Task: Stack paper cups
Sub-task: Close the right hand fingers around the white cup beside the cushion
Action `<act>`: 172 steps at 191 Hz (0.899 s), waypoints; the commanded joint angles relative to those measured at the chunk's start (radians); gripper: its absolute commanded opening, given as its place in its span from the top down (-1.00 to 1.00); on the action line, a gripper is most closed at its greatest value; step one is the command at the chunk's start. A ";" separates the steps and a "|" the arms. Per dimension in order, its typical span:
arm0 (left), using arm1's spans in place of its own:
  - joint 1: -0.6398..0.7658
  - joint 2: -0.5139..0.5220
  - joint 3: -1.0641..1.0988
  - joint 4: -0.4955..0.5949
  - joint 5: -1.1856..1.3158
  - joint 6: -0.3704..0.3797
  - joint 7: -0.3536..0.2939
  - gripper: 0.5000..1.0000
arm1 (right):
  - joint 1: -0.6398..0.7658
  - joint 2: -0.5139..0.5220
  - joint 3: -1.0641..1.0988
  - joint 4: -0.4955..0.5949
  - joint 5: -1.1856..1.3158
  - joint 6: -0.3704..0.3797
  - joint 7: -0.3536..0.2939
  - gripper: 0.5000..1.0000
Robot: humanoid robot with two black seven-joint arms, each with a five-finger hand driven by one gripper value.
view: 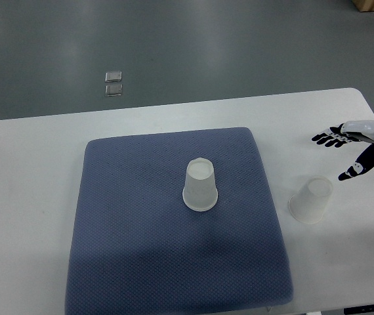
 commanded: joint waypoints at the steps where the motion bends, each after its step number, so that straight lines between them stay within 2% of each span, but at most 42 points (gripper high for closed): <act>1: 0.000 0.000 0.000 0.000 0.000 0.000 0.000 -1.00 | -0.003 -0.015 -0.010 0.036 -0.013 -0.002 0.028 -0.68; 24: 0.000 0.000 0.000 0.000 0.000 0.000 0.000 -1.00 | -0.006 -0.015 -0.022 0.069 -0.072 -0.025 0.065 -0.68; 92: 0.000 0.000 0.000 0.000 0.000 0.000 0.000 -1.00 | -0.038 0.014 -0.105 0.098 -0.248 -0.228 0.085 -0.68; 172: 0.000 0.000 0.000 0.000 -0.001 0.000 0.000 -1.00 | -0.023 0.013 -0.121 0.098 -0.262 -0.226 0.092 -0.68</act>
